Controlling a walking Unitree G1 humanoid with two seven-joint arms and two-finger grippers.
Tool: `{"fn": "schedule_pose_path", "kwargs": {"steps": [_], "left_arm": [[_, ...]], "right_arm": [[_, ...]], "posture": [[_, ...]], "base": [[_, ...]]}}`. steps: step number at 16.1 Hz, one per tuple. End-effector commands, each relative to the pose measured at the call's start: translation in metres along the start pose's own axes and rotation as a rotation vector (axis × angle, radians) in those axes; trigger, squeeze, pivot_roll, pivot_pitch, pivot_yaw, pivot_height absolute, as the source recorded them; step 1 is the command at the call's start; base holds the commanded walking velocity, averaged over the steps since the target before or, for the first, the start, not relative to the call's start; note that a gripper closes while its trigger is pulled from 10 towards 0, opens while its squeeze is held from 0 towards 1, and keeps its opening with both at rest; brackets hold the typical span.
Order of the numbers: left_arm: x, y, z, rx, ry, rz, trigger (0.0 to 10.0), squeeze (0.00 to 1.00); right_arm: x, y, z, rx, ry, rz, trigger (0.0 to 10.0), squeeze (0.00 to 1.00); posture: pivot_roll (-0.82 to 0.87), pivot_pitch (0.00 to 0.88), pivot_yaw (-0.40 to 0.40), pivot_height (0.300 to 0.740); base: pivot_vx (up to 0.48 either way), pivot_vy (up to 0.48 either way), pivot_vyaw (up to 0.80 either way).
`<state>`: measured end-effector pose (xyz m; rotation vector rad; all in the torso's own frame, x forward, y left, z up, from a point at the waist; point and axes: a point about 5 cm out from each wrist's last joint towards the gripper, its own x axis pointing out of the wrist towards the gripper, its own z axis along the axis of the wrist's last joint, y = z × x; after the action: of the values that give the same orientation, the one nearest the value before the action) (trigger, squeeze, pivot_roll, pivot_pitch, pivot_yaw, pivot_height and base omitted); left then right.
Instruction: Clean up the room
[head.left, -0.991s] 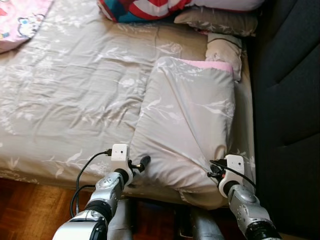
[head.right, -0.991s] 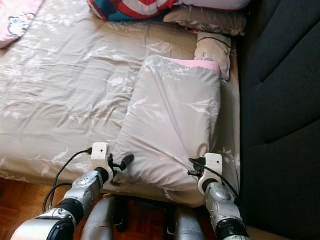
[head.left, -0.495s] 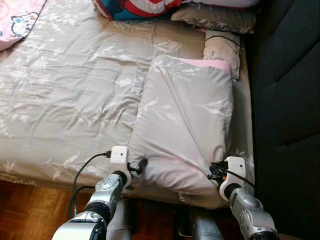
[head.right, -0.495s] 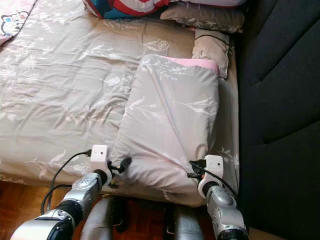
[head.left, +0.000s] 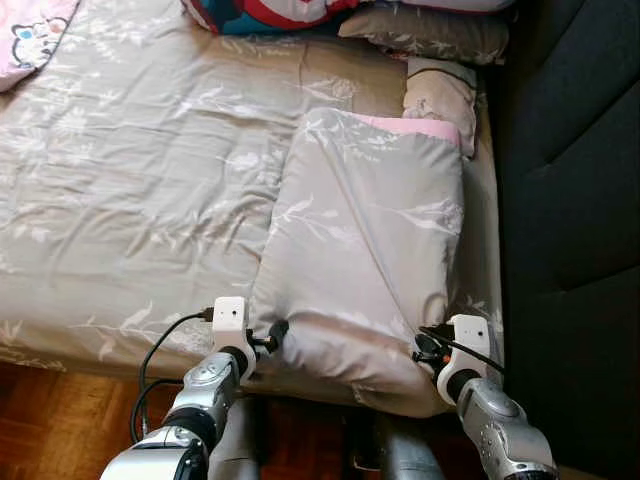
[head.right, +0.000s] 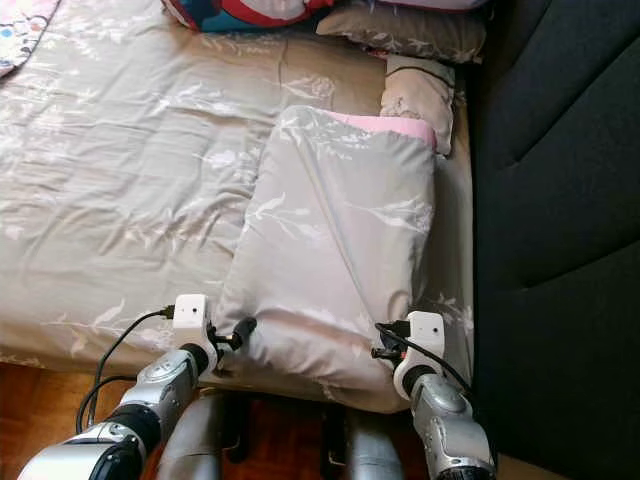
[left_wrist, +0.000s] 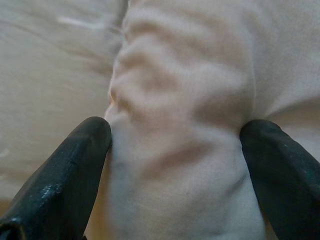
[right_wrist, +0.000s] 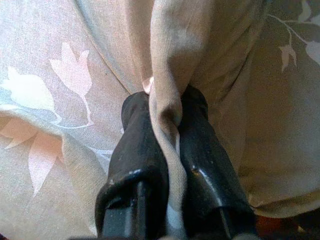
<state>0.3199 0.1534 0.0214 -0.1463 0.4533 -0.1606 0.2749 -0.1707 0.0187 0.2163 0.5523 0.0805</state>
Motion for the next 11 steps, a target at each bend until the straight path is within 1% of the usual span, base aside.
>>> {"fn": "schedule_pose_path", "kwargs": {"steps": [1,2,3,7,11], "left_arm": [[-0.011,-0.003,-0.043,-0.044,0.167,-0.007,10.0,0.0],[-0.011,-0.006,-0.047,-0.059,0.182,-0.016,4.7,0.0],[-0.011,-0.007,-0.047,-0.074,0.183,-0.024,0.0,0.0],[-0.01,-0.01,-0.044,-0.094,0.167,-0.058,0.0,0.0],[-0.007,-0.011,-0.036,-0.119,0.131,-0.061,0.0,0.0]], "right_arm": [[-0.012,-0.016,-0.041,0.032,0.161,-0.06,0.0,0.0],[-0.015,-0.016,-0.041,0.031,0.167,-0.059,0.0,0.0],[-0.015,-0.016,-0.04,0.031,0.168,-0.06,0.0,0.0],[-0.014,-0.015,-0.039,0.038,0.167,-0.057,0.0,0.0],[-0.012,-0.008,-0.041,0.048,0.176,-0.046,0.0,0.0]], "posture": [[-0.2,0.444,-0.141,0.669],[-0.2,0.448,-0.146,0.669],[-0.2,0.451,-0.147,0.669],[-0.2,0.452,-0.146,0.669],[-0.19,0.451,-0.139,0.669]], "base": [[0.0,0.0,0.0],[0.0,0.0,0.0],[0.0,0.0,0.0],[0.0,0.0,0.0],[0.0,0.0,0.0]]}}
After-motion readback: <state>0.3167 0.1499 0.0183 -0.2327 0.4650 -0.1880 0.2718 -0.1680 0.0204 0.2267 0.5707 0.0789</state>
